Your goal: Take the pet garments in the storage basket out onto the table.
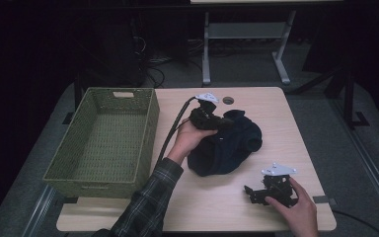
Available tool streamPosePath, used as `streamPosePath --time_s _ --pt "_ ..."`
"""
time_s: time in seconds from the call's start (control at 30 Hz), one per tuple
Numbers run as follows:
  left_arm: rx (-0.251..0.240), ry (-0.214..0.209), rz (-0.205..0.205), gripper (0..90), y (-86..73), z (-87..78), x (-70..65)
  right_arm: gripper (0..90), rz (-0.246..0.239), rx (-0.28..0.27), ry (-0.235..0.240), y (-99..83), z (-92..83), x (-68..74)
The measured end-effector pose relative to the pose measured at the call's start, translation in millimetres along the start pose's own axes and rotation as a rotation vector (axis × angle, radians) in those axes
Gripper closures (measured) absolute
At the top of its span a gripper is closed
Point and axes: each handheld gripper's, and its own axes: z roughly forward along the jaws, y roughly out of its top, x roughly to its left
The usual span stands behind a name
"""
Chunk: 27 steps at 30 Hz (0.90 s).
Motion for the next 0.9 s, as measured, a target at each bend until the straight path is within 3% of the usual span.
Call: streamPosePath --time_s 0.3,0.6,0.9 --pt "0.035 -0.003 -0.013 80.3 -8.1 15.1 4.7 0.5 0.003 0.002 0.001 -0.2 -0.3 0.4" --pt "0.065 0.028 0.032 53.6 -9.0 17.6 3.0 0.5 0.003 0.001 0.002 -0.4 -0.3 0.5" --pt "0.058 0.066 0.079 29.1 -7.8 12.2 -3.6 0.5 0.003 0.002 0.001 -0.3 -0.4 0.5"
